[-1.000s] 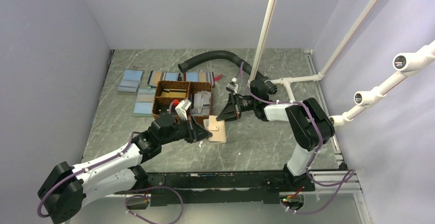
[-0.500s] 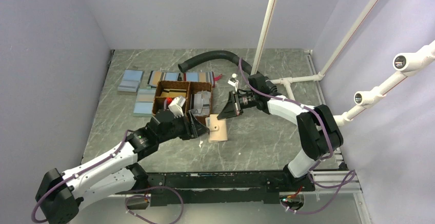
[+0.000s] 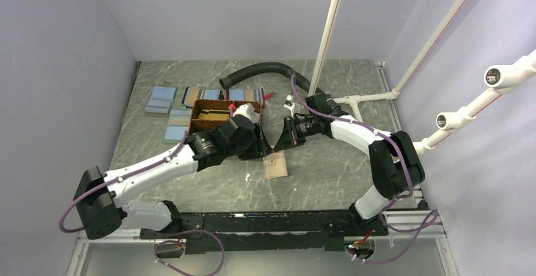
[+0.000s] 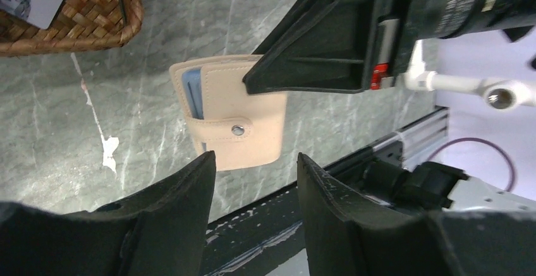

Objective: Take the credit cards out of the card holder
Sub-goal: Open the card holder at the center of the board.

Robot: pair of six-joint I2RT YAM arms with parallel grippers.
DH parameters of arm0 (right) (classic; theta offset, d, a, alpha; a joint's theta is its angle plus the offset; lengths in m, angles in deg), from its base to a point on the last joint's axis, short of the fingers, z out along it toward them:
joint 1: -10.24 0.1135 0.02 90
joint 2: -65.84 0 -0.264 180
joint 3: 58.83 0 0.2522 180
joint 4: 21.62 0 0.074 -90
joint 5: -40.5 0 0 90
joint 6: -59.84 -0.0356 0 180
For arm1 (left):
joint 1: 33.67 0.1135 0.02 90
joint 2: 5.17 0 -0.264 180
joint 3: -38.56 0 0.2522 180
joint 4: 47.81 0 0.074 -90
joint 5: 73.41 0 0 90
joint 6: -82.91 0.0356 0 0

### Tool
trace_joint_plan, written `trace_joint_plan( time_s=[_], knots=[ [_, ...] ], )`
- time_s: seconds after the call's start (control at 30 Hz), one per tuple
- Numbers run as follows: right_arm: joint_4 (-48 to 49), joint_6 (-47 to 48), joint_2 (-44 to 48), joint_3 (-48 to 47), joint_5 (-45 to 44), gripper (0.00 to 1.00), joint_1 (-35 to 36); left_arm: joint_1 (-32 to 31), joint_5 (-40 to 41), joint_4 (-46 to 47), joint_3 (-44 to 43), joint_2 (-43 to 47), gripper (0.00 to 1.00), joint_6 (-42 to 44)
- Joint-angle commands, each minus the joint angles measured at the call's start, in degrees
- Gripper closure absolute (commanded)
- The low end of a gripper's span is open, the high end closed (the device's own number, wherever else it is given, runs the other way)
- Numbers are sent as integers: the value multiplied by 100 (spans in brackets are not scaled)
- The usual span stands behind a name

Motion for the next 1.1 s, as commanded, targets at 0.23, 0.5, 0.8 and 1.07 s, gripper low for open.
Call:
trace_joint_plan(
  time_s=[0.23, 0.5, 0.8, 1.07],
  knots=[
    [-5, 4, 106, -195, 92, 100, 25, -624, 996, -794, -933, -1177, 46, -327],
    [49, -38, 95, -178, 159, 100, 25, -716, 1258, -1119, -1329, -1736, 49, -460],
    [181, -195, 88, -143, 342, 100, 25, -734, 1249, -1228, -1308, -1919, 58, -429],
    [494, -606, 34, -99, 834, 100, 16, -735, 1156, -948, -1073, -1907, 59, -405]
  ],
)
